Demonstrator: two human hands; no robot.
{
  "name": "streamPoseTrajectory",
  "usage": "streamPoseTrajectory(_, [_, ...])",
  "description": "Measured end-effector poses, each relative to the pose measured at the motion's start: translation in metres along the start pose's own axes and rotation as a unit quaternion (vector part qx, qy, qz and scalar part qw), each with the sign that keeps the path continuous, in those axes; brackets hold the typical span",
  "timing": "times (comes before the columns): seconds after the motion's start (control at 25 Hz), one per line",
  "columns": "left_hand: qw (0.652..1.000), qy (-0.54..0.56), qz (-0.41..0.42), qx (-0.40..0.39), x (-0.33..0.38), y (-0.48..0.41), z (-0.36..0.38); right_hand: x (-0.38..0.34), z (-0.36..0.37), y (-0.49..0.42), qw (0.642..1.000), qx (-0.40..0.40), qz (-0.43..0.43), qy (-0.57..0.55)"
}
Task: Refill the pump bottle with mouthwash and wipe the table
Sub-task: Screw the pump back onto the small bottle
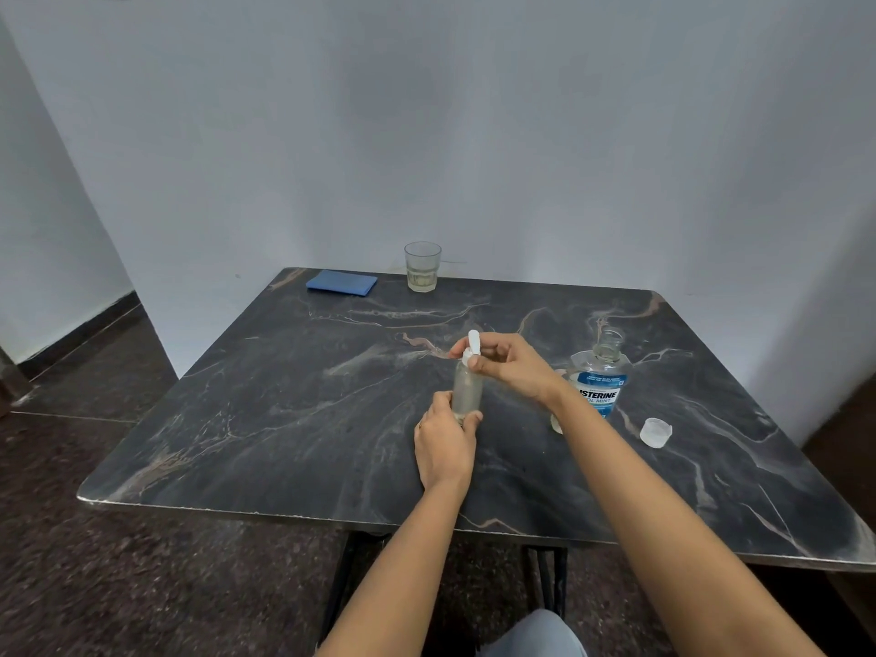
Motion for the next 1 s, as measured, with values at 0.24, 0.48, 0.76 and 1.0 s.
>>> streamPoseTrajectory(0.24, [0.999,-0.039,0.016,0.005,0.001,-0.002,0.002,0.01,0.004,0.005,0.987,0.152,0.051,-0.03])
streamPoseTrajectory(0.48, [0.997,-0.071,0.024,0.013,0.004,-0.003,0.003,0.015,0.015,0.011,0.938,0.322,0.115,0.051])
streamPoseTrajectory(0.76, [0.995,-0.096,0.017,0.019,0.002,-0.005,0.004,0.006,0.029,0.024,0.897,0.406,0.167,0.058])
streamPoseTrajectory(1.0, [0.998,-0.051,0.016,0.016,0.002,-0.003,0.001,0.007,0.023,0.036,0.959,0.264,0.099,-0.009])
Point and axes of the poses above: each hand's wrist, its own y-axis away from the middle knuckle, its own z-axis out of the palm, x = y × z, the point moved 7 cm from there along -y, towards the middle knuckle, and after that the axes turned 12 degrees about y, right-handed, at the moved point
